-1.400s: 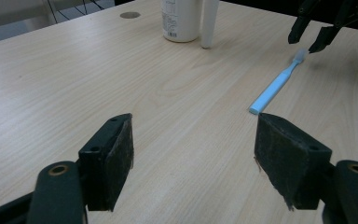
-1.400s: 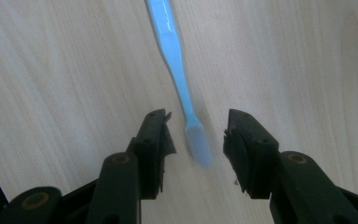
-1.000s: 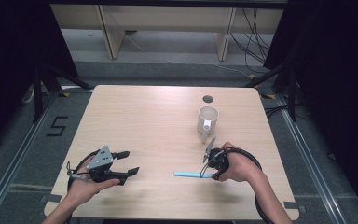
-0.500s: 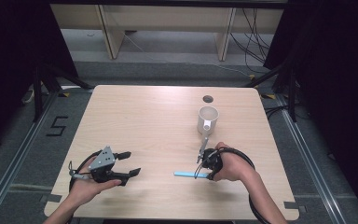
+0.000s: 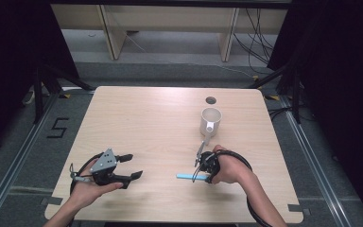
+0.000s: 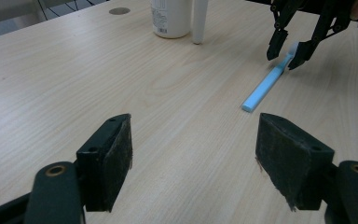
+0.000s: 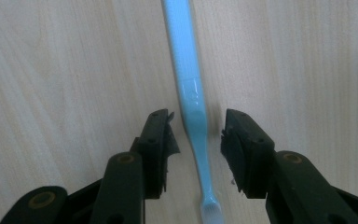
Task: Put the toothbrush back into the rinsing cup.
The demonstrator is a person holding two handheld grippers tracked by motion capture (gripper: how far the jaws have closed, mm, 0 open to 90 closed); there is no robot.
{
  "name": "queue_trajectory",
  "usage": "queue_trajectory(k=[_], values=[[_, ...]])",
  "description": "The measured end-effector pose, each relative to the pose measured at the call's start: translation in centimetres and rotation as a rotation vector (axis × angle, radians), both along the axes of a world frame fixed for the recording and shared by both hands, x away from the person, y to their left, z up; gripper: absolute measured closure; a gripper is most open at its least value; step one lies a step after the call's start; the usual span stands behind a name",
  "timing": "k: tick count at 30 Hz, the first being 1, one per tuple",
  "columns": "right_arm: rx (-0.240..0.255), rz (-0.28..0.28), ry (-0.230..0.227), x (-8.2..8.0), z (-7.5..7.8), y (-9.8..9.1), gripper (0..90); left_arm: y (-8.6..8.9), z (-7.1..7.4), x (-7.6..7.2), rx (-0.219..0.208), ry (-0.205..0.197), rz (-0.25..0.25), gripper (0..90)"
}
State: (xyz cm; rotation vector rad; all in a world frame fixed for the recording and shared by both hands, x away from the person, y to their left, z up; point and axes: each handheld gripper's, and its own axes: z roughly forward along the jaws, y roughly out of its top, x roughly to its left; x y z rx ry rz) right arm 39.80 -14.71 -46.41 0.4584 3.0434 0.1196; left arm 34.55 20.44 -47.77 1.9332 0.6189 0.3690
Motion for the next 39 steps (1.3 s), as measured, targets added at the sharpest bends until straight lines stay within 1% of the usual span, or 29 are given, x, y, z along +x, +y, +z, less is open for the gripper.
queue_trajectory(k=[1,2,3,4,5,6,7,11,12,13,14,15,16,17,18,19,20,22,24,27,28,29,31,33,34,35,36,37,39], values=[[0.010,0.022,0.002,0.2,-0.2,0.0,61.4,0.0,0.0,0.0,-0.001,0.000,-0.003,26.8],[0.010,0.022,0.002,0.2,-0.2,0.0,61.4,0.0,0.0,0.0,-0.001,0.000,-0.003,26.8],[0.001,0.040,-0.003,0.3,-0.2,0.0,61.7,0.0,-0.1,0.1,-0.006,0.000,-0.009,26.8],[0.002,0.036,0.008,0.3,-0.3,0.2,62.3,-0.1,-0.1,0.0,-0.008,-0.002,-0.006,26.8],[-0.006,0.004,0.016,0.1,-0.2,0.3,62.5,-0.1,-0.1,0.0,-0.010,0.000,-0.007,26.8],[-0.006,0.004,0.016,0.1,-0.2,0.3,62.5,-0.1,-0.1,0.0,-0.010,0.000,-0.007,26.8],[0.001,0.037,0.016,0.4,-0.4,0.4,63.3,-0.1,-0.1,0.0,-0.009,0.001,-0.008,26.8],[-0.002,0.039,0.022,0.4,-0.5,0.5,64.7,-0.1,-0.1,0.0,-0.008,0.002,-0.009,26.8],[-0.019,0.023,0.034,0.3,-0.5,0.7,65.3,-0.1,-0.1,0.0,-0.008,0.002,-0.009,26.8],[-0.013,0.024,0.039,0.3,-0.6,0.7,65.6,-0.2,-0.1,0.0,-0.009,0.002,-0.010,26.8],[-0.017,0.028,0.044,0.4,-0.6,0.8,65.8,-0.2,-0.1,0.0,-0.009,0.002,-0.010,26.8],[-0.012,0.047,0.039,0.5,-0.7,0.7,66.0,-0.2,-0.1,0.0,-0.009,0.003,-0.011,26.8],[-0.013,0.062,0.042,0.7,-0.8,0.8,66.4,-0.1,-0.1,-0.1,0.002,0.004,-0.006,26.8],[-0.013,0.062,0.042,0.7,-0.8,0.8,66.4,-0.1,-0.1,-0.1,0.002,0.004,-0.006,26.8],[-0.014,0.046,0.047,0.6,-0.9,0.9,66.4,-0.1,-0.1,-0.1,0.005,0.005,-0.007,26.8],[-0.016,0.050,0.045,0.7,-0.9,0.9,66.4,-0.2,-0.1,0.0,0.004,0.006,-0.009,26.8],[-0.017,0.059,0.054,0.8,-0.9,1.0,66.4,-0.2,-0.2,0.0,0.001,0.005,-0.012,26.8],[-0.030,0.032,0.052,0.6,-0.8,1.3,66.6,-0.2,-0.2,0.0,-0.004,0.004,-0.017,26.8],[-0.025,0.058,0.052,0.9,-0.9,1.3,66.9,-0.2,-0.2,-0.1,0.003,0.004,-0.011,26.8],[-0.033,0.052,0.063,0.9,-0.9,1.5,68.1,-0.2,-0.2,-0.1,0.003,0.005,-0.010,26.8],[-0.031,0.085,0.062,1.1,-1.0,1.5,68.7,-0.2,-0.2,-0.1,0.003,0.005,-0.010,26.8],[-0.035,0.071,0.068,1.0,-1.0,1.6,69.2,-0.2,-0.2,-0.1,0.000,0.005,-0.011,26.8],[-0.042,0.078,0.081,1.2,-1.1,1.8,69.8,-0.2,-0.3,-0.1,0.000,0.006,-0.012,26.8],[-0.045,0.077,0.079,1.2,-1.0,1.8,69.8,-0.2,-0.3,-0.1,-0.004,0.006,-0.015,26.8],[-0.047,0.086,0.077,1.3,-1.0,1.9,70.2,-0.2,-0.3,-0.1,-0.003,0.006,-0.015,26.8],[-0.057,0.083,0.077,1.3,-1.0,2.0,70.4,-0.2,-0.3,-0.1,-0.004,0.005,-0.014,26.8],[-0.061,0.086,0.088,1.3,-0.9,2.1,70.9,-0.2,-0.3,-0.1,-0.004,0.005,-0.015,26.8],[-0.048,0.095,0.078,1.4,-1.1,2.1,71.4,-0.2,-0.3,-0.1,-0.003,0.005,-0.016,26.8],[-0.060,0.095,0.080,1.4,-1.1,2.2,71.7,-0.2,-0.3,-0.1,0.004,0.006,-0.013,26.8]])
